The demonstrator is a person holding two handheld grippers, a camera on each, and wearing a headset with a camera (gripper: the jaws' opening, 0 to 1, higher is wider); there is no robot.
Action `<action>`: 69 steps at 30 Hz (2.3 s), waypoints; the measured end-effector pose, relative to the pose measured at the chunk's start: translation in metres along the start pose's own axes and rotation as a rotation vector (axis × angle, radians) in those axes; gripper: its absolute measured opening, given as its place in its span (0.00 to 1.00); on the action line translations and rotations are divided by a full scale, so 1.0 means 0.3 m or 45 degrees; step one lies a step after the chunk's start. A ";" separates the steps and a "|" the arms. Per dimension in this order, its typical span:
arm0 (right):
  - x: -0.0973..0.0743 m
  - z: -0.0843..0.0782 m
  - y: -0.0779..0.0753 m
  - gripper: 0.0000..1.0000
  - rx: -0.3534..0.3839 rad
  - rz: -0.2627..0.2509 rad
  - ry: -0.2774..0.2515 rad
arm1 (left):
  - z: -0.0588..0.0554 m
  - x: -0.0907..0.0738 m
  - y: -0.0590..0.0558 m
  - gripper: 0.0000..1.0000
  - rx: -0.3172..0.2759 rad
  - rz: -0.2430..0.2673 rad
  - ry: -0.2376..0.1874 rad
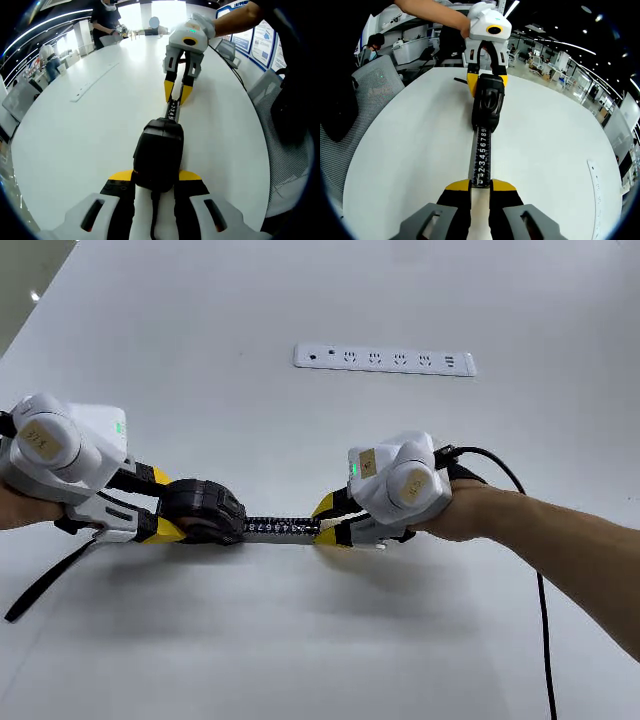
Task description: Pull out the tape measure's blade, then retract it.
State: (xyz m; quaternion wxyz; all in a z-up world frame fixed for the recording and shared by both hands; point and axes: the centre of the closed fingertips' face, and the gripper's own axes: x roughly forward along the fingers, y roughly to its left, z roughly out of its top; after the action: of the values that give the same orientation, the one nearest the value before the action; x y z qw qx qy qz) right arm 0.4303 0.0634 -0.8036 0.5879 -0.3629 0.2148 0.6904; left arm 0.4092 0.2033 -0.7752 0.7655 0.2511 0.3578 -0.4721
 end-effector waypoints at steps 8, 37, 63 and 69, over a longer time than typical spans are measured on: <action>-0.015 -0.022 0.001 0.09 0.001 -0.008 0.012 | 0.001 0.002 0.001 0.24 -0.002 0.000 0.000; -0.092 -0.113 0.012 0.09 0.015 -0.033 0.083 | -0.002 -0.002 -0.002 0.24 -0.007 -0.001 0.015; -0.161 -0.193 0.015 0.09 0.025 -0.046 0.135 | 0.005 0.001 0.003 0.24 -0.015 0.002 0.020; -0.186 -0.220 0.009 0.09 0.037 -0.053 0.152 | 0.006 0.002 0.003 0.24 -0.016 0.002 0.021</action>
State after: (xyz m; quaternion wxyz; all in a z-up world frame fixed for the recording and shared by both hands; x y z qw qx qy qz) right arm 0.4465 -0.0216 -0.8044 0.5933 -0.3992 0.2520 0.6520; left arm 0.4106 0.2020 -0.7745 0.7646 0.2502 0.3668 -0.4671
